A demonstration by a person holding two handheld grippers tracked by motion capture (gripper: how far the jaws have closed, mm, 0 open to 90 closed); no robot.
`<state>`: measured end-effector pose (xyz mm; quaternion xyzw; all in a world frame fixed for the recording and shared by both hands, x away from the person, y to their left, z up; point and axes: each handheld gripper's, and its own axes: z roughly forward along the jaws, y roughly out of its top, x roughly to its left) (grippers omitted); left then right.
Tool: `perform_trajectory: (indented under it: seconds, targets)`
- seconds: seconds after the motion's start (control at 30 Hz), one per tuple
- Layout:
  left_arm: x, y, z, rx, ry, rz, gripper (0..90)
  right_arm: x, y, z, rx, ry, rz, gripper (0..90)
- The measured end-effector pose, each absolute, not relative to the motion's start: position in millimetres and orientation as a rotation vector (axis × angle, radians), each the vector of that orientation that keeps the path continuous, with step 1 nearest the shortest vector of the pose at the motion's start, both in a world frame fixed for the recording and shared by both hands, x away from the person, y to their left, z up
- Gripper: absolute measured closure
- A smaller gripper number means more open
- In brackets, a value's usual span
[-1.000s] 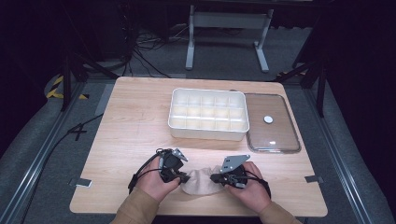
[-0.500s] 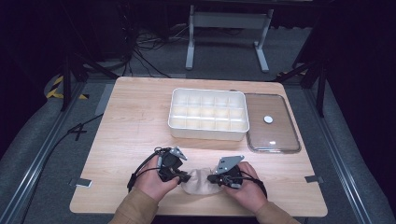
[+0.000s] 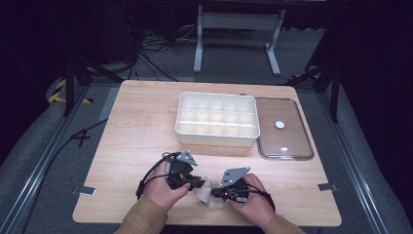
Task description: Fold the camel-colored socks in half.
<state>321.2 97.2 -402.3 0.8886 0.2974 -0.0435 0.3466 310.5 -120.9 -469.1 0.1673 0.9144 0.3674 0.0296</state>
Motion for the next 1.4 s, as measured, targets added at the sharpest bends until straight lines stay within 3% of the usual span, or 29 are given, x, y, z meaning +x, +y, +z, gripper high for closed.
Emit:
perform_trajectory:
  seconds: [0.27, 0.6, 1.4]
  targets:
    - [321, 94, -401, 2.352, 0.778, -0.143, 85.0, 308, -124, -467, 0.510, 2.782, 1.172, 82.5]
    - [322, 91, -394, 2.391, 0.772, -0.145, 84.9, 312, -167, -452, 0.636, 2.788, 1.061, 84.0]
    - [327, 61, -394, 2.358, 0.686, -0.143, 84.5, 309, -161, -468, 0.604, 2.781, 1.091, 84.2]
